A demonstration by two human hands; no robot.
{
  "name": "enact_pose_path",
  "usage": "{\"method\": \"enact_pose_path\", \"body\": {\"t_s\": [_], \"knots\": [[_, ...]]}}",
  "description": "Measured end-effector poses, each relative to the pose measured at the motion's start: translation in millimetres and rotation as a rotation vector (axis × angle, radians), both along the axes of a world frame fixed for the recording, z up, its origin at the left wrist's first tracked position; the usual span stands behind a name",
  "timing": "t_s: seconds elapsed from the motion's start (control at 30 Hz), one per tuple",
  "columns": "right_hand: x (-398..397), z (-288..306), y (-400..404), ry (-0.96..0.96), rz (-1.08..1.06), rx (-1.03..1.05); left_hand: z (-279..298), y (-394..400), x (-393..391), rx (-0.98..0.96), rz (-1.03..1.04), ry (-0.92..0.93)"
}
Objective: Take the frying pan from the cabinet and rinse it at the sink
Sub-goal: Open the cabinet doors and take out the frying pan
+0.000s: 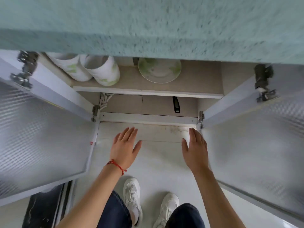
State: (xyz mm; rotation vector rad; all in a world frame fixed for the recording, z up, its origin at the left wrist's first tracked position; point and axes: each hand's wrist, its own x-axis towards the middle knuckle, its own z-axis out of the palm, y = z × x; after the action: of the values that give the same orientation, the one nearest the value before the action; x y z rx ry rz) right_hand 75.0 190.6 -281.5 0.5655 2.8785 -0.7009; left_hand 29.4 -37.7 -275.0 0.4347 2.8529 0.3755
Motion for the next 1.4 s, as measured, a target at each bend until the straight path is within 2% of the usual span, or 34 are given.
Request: {"method": "enact_pose_path", "body": {"t_s": [0.4,0.5,0.7,0.83,0.93,1.13,1.4], "knots": [[-131,-186,28,0.182,-0.008,-0.002,-189,61,-108,0.146,-0.016,0.068],[-160,-227,41,0.169,-0.038,-0.025,-230,82,-125,0.197,-0.015,0.098],[-202,-279,55,0.16,-0.189,-0.281,-281,108,-150,0.257,-0.038,0.131],[-211,-304,63,0.224,-0.276,-0.548,-304,118,-156,0.259,-0.047,0.128],[-206,-309,64,0.275,-0.279,-0.585,-315,126,-153,0.304,-0.038,0.119],[-170,-312,46,0.298,-0.283,-0.677,-324,152,-149,0.522,0.091,-0.049],[-103,-314,31,0.269,-0.329,-0.77,-336,180,-140,0.866,0.318,-0.421]]}}
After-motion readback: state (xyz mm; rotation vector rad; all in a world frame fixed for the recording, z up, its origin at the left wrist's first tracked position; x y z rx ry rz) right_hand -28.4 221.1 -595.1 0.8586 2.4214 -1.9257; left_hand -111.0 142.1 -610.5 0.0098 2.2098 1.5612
